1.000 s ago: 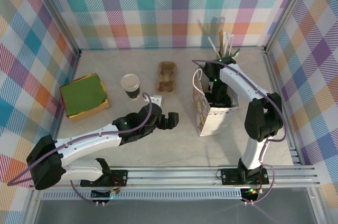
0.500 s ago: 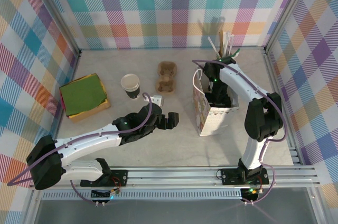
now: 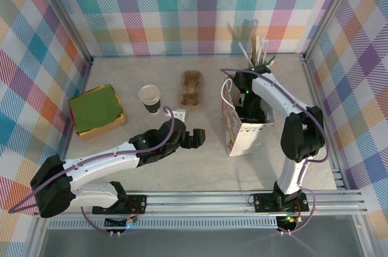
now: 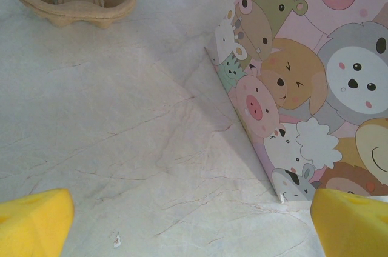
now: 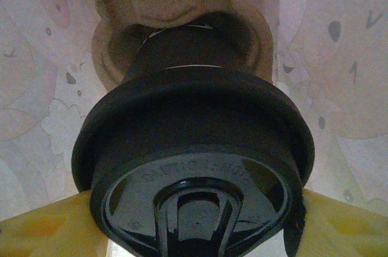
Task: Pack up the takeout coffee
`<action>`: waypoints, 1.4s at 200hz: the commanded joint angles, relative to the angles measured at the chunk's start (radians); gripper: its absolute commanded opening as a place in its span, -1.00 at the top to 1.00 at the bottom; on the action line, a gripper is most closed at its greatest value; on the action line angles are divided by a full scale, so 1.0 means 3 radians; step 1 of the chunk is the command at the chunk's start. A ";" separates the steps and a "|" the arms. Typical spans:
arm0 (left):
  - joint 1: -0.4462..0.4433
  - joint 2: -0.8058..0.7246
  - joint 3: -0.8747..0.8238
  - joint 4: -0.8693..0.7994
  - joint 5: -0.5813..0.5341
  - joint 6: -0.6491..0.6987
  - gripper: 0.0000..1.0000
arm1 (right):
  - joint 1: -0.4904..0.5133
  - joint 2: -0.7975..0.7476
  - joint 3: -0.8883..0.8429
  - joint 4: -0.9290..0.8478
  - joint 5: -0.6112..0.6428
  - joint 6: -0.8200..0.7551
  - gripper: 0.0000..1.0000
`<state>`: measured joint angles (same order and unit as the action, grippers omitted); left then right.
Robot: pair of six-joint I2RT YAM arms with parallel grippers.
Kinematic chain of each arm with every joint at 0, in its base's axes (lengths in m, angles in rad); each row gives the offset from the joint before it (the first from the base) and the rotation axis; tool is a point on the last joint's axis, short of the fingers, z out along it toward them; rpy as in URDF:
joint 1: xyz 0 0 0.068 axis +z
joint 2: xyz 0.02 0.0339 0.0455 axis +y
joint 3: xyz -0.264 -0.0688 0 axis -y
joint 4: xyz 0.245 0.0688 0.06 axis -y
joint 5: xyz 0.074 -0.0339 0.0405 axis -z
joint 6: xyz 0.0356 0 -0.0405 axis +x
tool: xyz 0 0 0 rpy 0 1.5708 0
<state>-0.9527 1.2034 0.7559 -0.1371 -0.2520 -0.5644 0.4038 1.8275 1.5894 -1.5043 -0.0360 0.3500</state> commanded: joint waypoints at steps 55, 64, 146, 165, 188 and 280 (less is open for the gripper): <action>0.0032 0.0013 0.0082 -0.0049 0.0004 -0.0045 -0.99 | -0.0010 0.0164 -0.0100 0.0244 -0.0142 -0.0044 -0.34; 0.0031 0.0016 0.0080 -0.0049 0.0001 -0.0041 -0.99 | -0.0006 0.0167 -0.0102 0.0240 -0.0141 -0.0044 -0.34; 0.0031 0.0020 0.0098 -0.0049 0.0007 -0.0042 -0.99 | -0.0011 0.0136 -0.0097 0.0218 -0.0125 -0.0047 -0.34; 0.0031 0.0022 0.0098 -0.0049 0.0016 -0.0039 -0.99 | -0.0011 0.0138 -0.0090 0.0212 -0.0125 -0.0048 -0.34; 0.0032 0.0014 0.0096 -0.0049 0.0013 -0.0038 -0.99 | -0.0011 0.0139 -0.0075 0.0208 -0.0127 -0.0042 -0.34; 0.0035 0.0013 0.0106 -0.0049 0.0009 -0.0037 -0.99 | -0.0011 0.0137 -0.0054 0.0188 -0.0120 -0.0042 -0.34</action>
<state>-0.9527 1.2034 0.7559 -0.1371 -0.2520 -0.5648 0.4038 1.8320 1.5894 -1.5036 -0.0360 0.3500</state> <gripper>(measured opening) 0.996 0.673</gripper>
